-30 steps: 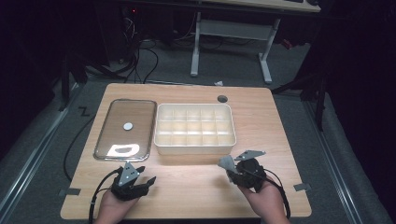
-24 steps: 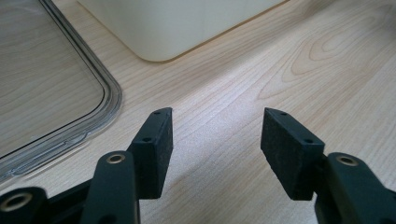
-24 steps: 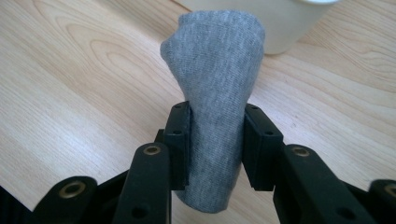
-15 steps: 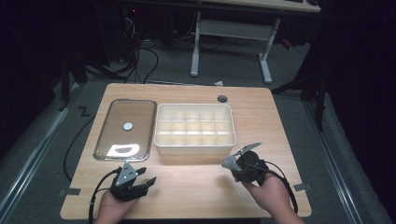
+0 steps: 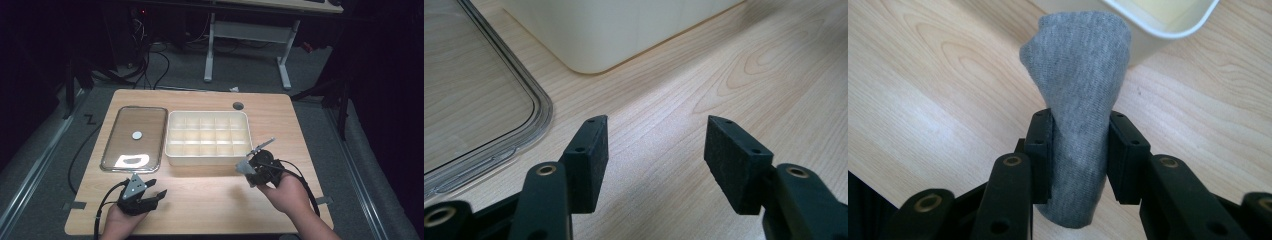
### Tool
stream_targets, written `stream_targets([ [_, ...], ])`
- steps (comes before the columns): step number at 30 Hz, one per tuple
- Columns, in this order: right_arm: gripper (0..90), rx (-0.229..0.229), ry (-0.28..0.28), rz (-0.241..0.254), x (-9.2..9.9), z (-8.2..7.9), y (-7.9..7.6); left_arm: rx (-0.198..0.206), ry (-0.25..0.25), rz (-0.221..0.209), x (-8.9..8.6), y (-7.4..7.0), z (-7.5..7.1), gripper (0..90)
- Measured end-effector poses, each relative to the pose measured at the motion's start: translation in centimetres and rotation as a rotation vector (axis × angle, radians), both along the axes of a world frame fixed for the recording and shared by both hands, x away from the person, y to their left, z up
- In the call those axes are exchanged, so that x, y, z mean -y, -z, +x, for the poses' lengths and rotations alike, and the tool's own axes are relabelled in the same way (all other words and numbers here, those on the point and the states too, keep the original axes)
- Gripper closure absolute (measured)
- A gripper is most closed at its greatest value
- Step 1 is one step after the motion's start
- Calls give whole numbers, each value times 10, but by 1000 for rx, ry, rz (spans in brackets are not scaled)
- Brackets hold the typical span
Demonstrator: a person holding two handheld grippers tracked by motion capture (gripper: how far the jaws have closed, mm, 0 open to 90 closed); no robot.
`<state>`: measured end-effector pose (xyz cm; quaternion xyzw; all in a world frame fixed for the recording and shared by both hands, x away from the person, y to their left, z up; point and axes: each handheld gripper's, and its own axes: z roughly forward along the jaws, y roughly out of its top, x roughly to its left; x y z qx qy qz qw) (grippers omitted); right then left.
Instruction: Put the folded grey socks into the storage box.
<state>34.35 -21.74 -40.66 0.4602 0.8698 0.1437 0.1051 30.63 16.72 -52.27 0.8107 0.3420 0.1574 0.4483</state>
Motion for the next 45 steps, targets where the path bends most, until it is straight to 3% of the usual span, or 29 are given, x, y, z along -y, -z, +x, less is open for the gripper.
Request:
stream_targets([
  [17,682,2,33,4,-5,41,-25,-10,1,12,-2,2,0,436],
  [20,682,-15,41,8,-4,50,-27,-9,1,12,-3,3,1,439],
  [32,682,-68,34,-18,-14,89,-22,-9,6,11,-3,2,1,438],
  [45,682,-154,81,-39,-13,121,-5,-8,12,18,-3,4,1,438],
])
